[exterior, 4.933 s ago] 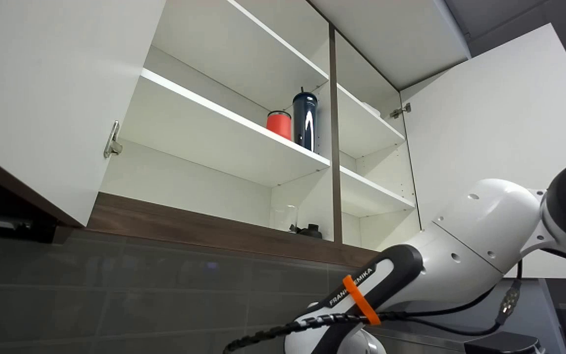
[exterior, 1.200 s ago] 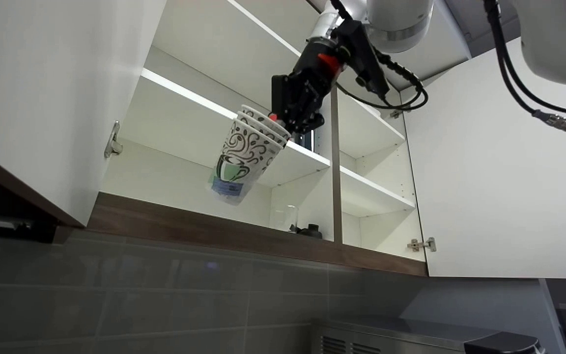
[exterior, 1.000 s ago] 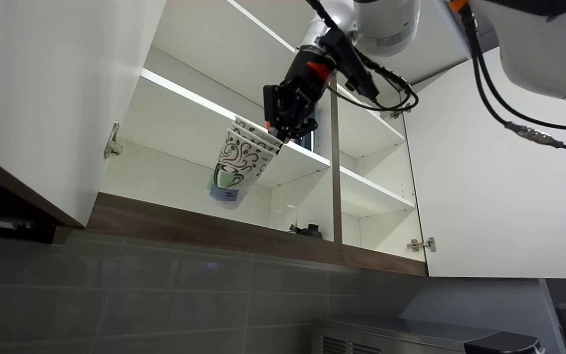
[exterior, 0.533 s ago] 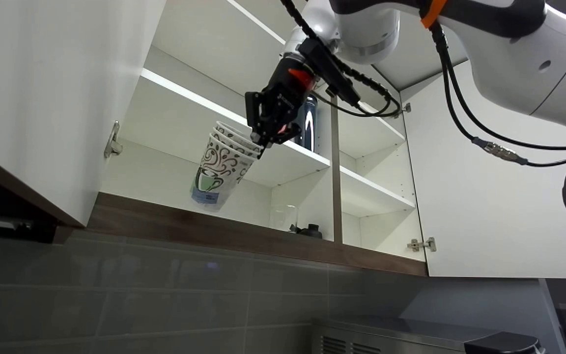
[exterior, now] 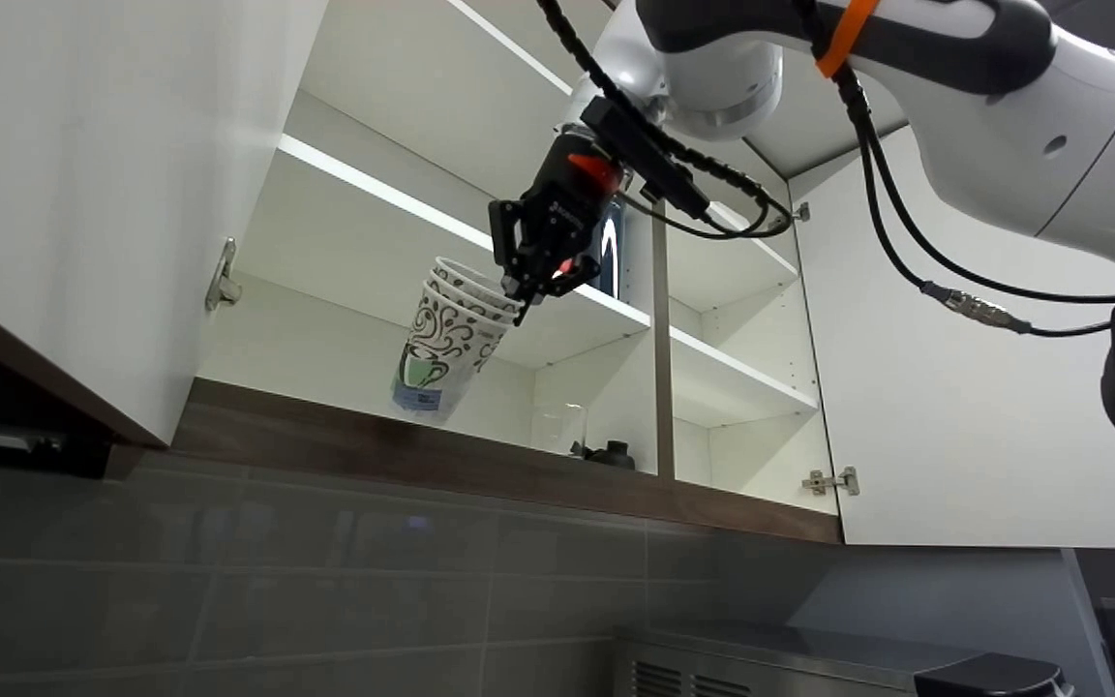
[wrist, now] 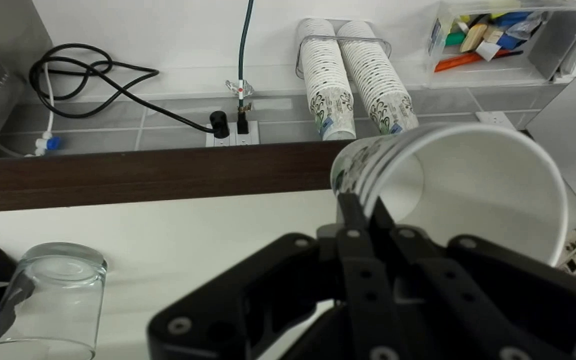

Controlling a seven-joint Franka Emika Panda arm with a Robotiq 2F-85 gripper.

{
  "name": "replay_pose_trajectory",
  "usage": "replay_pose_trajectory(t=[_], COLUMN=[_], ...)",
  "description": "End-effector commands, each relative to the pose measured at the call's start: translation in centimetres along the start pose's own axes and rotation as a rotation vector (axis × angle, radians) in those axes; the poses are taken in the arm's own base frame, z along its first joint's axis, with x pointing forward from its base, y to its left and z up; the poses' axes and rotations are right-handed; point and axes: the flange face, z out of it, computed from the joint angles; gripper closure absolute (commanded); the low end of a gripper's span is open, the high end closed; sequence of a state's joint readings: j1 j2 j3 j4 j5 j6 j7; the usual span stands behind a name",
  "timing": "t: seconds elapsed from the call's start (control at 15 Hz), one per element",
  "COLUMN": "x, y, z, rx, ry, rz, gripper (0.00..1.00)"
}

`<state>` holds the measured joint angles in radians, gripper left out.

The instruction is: Move three cups to the left side of the open cabinet

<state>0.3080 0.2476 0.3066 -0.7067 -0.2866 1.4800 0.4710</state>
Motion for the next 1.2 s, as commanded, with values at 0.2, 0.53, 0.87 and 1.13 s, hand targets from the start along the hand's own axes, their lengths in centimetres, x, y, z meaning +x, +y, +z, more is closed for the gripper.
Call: replay_pose_trajectory(t=[0.2, 0.53, 0.87, 1.13], x=[1.4, 2.3, 3.1, 3.8], y=[0.0, 0.1, 0.4, 2.3], z=[-0.3, 0.4, 1.4, 2.0], rx=[0.043, 0.058, 0.078, 0.114], ry=[0.063, 0.094, 0.103, 0.052], rz=[0.083, 0.118, 0.178, 0.379], gripper=[0.99, 0.99, 0.99, 0.99])
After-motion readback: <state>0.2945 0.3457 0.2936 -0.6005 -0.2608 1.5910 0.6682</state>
